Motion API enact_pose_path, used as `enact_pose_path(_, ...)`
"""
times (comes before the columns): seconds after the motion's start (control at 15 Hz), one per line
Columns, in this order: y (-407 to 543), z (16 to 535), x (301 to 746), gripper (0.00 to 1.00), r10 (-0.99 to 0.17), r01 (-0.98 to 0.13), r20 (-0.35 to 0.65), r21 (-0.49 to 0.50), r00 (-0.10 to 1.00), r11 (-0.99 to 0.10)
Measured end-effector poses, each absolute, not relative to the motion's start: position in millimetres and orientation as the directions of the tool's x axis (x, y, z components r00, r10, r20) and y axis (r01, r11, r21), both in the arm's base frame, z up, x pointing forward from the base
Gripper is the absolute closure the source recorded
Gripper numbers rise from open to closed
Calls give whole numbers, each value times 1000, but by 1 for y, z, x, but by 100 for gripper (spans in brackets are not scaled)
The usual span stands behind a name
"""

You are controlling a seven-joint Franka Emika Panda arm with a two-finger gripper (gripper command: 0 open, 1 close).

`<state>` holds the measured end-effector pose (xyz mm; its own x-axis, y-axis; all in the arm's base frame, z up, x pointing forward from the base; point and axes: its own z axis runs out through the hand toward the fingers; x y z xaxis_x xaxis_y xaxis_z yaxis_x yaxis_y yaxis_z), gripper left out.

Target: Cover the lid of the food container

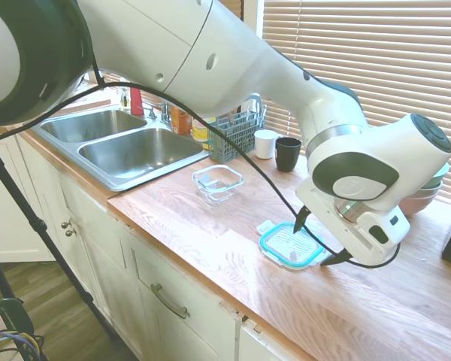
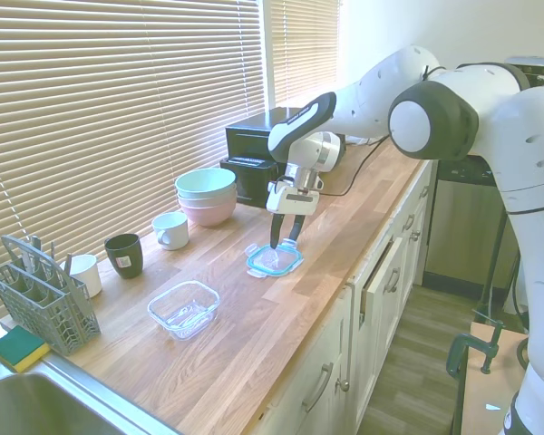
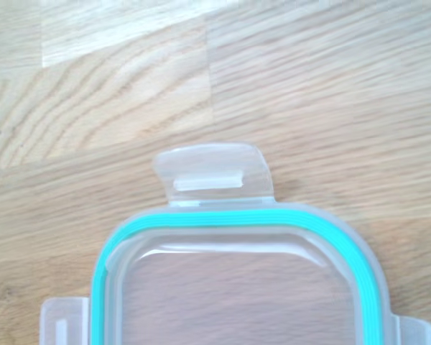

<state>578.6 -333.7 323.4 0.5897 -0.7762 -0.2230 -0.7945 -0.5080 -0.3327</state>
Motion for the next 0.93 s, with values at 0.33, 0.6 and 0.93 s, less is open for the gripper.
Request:
enact_pose_path(0.33,-333,319,580,100,-779,-795,-220,-333,588,-506)
enact_pose_path(0.6,-342,311,578,100,-780,-804,-251,-355,574,-477)
enact_pose_path(0.93,-362,301,578,100,-761,-806,-307,-383,572,-451)
